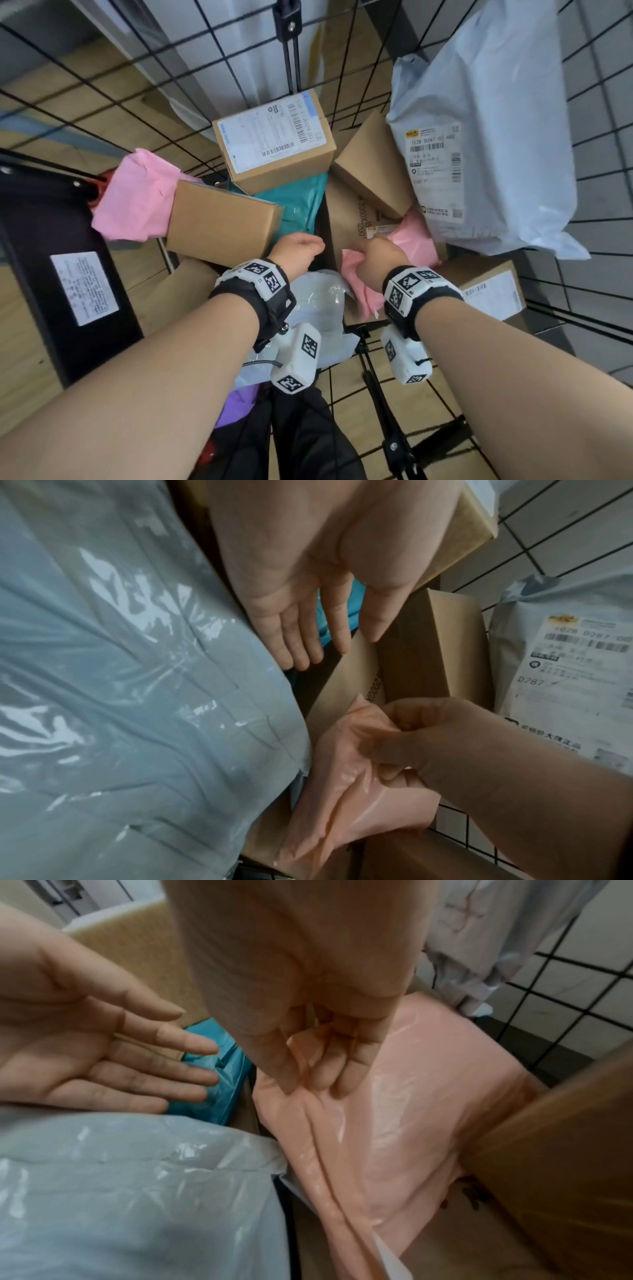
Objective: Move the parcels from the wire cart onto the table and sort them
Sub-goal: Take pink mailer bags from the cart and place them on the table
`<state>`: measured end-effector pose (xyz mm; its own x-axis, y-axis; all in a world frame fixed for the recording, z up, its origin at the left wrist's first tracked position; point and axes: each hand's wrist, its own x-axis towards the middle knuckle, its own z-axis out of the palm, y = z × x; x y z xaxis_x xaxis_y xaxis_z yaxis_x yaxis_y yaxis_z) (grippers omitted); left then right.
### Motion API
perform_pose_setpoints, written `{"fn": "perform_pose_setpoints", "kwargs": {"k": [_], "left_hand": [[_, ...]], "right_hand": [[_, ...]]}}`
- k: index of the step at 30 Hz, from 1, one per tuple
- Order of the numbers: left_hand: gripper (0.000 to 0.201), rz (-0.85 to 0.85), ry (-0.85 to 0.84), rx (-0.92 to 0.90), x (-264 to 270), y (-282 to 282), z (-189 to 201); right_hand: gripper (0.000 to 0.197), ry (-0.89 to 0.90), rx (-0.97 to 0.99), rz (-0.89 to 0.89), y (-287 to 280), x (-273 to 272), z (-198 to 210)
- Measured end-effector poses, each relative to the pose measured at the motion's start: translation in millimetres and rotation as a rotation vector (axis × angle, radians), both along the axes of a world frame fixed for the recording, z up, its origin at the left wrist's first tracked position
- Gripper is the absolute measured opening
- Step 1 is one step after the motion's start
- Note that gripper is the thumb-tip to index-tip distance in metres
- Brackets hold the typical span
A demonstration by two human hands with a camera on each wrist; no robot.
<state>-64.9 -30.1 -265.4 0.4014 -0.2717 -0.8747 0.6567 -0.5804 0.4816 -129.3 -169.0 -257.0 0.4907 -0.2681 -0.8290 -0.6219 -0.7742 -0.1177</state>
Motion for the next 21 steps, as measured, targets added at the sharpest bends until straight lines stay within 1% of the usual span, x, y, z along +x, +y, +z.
{"fn": "perform_pose_setpoints", "kwargs": {"k": [3, 5, 8, 10, 12, 14, 15, 17, 20, 21], "left_hand": [[0.024, -0.007, -0.031, 0.011, 0.4, 1.2, 19.2], [0.024, -0.021, -0.051, 0.008, 0.2, 1.3, 35.4], [0.027, -0.058, -0.084, -0.005, -0.6, 0.1, 63.0], [0.033, -0.078, -0.109, -0.009, -1.2, -1.1, 82.6], [0.046, -0.092, -0.13, 0.001, -1.1, -2.2, 105.6], [0.06, -0.118, -0.132, -0.007, -1.6, -2.5, 131.1], [0.063, -0.146, -0.14, -0.019, -1.8, -2.1, 143.5], [0.065, -0.214, -0.176, -0.042, -2.5, -1.8, 171.4], [0.066, -0.295, -0.244, -0.053, -3.9, -2.2, 213.8], [0.066, -0.318, -0.269, -0.056, -4.7, -2.2, 226.6]], "right_hand": [[0.026, 0.0, -0.001, -0.052, -0.3, -2.4, 20.1], [0.025, -0.027, 0.014, -0.093, -0.9, -1.7, 37.2], [0.027, -0.012, 0.051, -0.165, -0.9, -0.4, 68.5], [0.027, -0.096, 0.049, -0.214, -2.1, -0.2, 93.0], [0.026, -0.182, 0.032, -0.205, -2.5, -1.4, 119.7], [0.026, -0.225, 0.041, -0.212, -1.8, -3.6, 146.9], [0.026, -0.248, 0.047, -0.225, -1.2, -3.6, 161.0], [0.025, -0.279, 0.049, -0.254, -0.1, -2.4, 190.4], [0.021, -0.28, 0.071, -0.273, 2.4, -2.7, 236.3], [0.018, -0.316, 0.074, -0.289, 3.4, -4.0, 250.8]]}}
